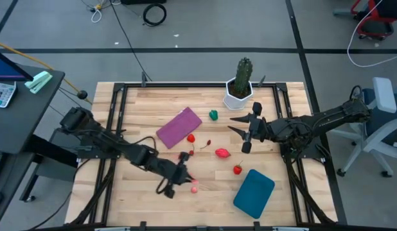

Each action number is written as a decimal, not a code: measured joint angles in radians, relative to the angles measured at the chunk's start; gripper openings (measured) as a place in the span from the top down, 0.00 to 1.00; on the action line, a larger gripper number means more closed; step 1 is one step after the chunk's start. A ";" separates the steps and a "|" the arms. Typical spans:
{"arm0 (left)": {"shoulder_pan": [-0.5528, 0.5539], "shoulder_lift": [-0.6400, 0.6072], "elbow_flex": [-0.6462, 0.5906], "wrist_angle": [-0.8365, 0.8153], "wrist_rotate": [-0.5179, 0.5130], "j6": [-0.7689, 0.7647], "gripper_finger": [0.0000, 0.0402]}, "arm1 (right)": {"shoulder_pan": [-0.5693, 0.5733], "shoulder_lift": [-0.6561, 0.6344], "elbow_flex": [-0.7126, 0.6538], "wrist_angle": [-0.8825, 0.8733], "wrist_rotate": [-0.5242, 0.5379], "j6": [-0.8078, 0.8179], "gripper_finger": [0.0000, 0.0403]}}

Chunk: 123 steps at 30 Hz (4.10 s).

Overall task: Pick and placing Produce into tupperware
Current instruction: Put the peach into the blue bin, then put the dragonfruit into the blue bin

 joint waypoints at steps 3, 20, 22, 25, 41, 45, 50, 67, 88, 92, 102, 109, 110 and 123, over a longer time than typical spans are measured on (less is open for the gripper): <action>0.033 0.103 0.130 -0.008 0.001 0.079 0.96 | -0.001 0.000 0.000 0.000 0.000 0.000 0.63; 0.091 0.728 0.903 -0.201 0.184 0.161 0.97 | -0.001 0.000 0.000 -0.029 0.000 0.000 0.63; 0.090 0.786 0.955 -0.218 0.186 0.160 0.97 | -0.001 0.000 0.000 -0.038 0.001 0.000 0.63; 0.090 0.846 1.006 -0.244 0.187 0.160 0.94 | -0.001 0.000 0.000 -0.040 0.000 0.016 0.63; 0.071 0.857 1.011 -0.230 0.183 0.241 0.81 | -0.001 -0.001 0.000 -0.063 0.000 0.051 0.63; 0.070 0.857 1.011 -0.223 0.181 0.241 0.75 | -0.001 -0.001 0.000 -0.063 0.000 0.051 0.63; 0.075 0.857 1.045 -0.275 0.121 0.266 0.70 | -0.001 -0.001 0.000 -0.070 0.000 0.059 0.63; 0.141 0.667 1.290 -1.114 -0.185 0.161 0.65 | -0.002 -0.013 -0.001 -0.223 0.058 0.260 0.63; 0.325 0.128 1.277 -1.609 -0.483 -0.153 0.83 | 0.000 0.169 -0.001 -0.428 -0.276 0.459 0.38; 0.350 0.034 1.276 -1.610 -0.427 -0.083 0.81 | -0.007 0.280 -0.001 -0.413 -0.282 0.441 0.34; 0.404 -0.027 1.275 -1.610 -0.365 -0.039 0.61 | -0.033 0.493 -0.001 -0.310 -0.362 0.474 0.32; 0.461 -0.016 1.275 -1.610 -0.364 -0.015 0.51 | -0.033 0.554 -0.001 -0.218 -0.409 0.484 0.32; 0.468 -0.016 1.275 -1.610 -0.365 -0.014 0.51 | -0.033 0.567 -0.001 -0.218 -0.405 0.484 0.32; 0.495 -0.019 1.275 -1.610 -0.364 0.012 0.57 | -0.086 0.665 -0.001 -0.196 -0.391 0.434 0.32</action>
